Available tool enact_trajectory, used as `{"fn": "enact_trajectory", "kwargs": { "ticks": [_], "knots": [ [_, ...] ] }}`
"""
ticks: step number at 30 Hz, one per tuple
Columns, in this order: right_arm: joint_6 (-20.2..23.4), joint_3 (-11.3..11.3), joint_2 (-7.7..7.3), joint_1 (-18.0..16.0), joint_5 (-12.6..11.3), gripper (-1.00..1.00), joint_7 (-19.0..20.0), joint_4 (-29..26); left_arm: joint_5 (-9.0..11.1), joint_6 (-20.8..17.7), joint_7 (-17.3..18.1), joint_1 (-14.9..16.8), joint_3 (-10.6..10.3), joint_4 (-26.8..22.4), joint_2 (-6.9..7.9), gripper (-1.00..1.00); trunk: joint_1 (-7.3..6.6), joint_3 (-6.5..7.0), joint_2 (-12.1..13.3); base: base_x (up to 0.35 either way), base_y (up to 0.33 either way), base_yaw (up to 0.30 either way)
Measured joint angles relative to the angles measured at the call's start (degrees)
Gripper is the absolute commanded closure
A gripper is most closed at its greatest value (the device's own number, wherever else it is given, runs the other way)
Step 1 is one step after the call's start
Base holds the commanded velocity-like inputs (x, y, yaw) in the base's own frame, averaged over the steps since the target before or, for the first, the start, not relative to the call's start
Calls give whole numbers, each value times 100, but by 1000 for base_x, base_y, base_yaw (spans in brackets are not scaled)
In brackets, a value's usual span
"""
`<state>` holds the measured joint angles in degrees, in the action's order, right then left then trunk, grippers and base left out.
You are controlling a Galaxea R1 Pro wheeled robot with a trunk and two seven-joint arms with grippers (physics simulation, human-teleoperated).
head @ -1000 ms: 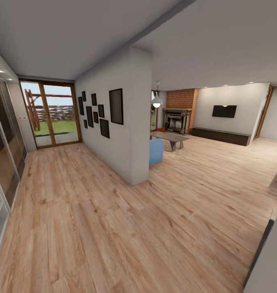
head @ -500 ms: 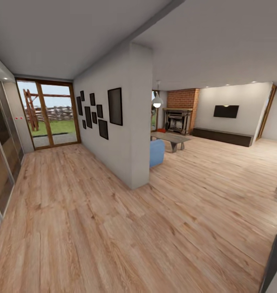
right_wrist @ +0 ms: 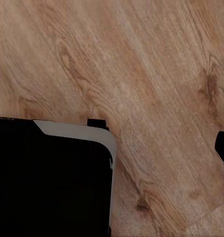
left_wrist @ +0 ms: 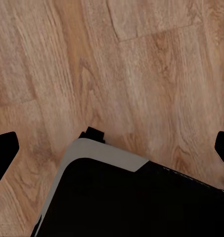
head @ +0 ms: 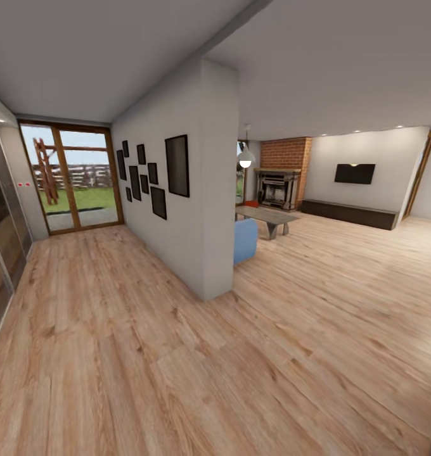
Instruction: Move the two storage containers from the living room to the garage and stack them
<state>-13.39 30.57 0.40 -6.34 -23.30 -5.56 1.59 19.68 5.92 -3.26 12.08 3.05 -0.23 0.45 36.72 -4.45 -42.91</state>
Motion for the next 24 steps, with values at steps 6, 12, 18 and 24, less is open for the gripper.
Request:
{"fn": "enact_trajectory", "kwargs": {
  "ticks": [6,12,18,24],
  "knots": [
    [-1,6,0,0,1,-100,0,0,-14,-16,0,0,-6,-1,0,-100,0,0,0,323,0,0],
    [0,7,0,0,1,-100,0,0,1,-5,-1,0,-2,-1,0,-100,0,0,0,323,0,0],
    [-2,7,0,0,1,-100,0,0,10,-1,-2,0,0,-2,0,-100,0,0,0,323,0,0],
    [1,7,0,-1,1,-100,0,0,4,-14,2,0,0,-3,0,-100,0,0,0,323,0,0]
  ]
}}
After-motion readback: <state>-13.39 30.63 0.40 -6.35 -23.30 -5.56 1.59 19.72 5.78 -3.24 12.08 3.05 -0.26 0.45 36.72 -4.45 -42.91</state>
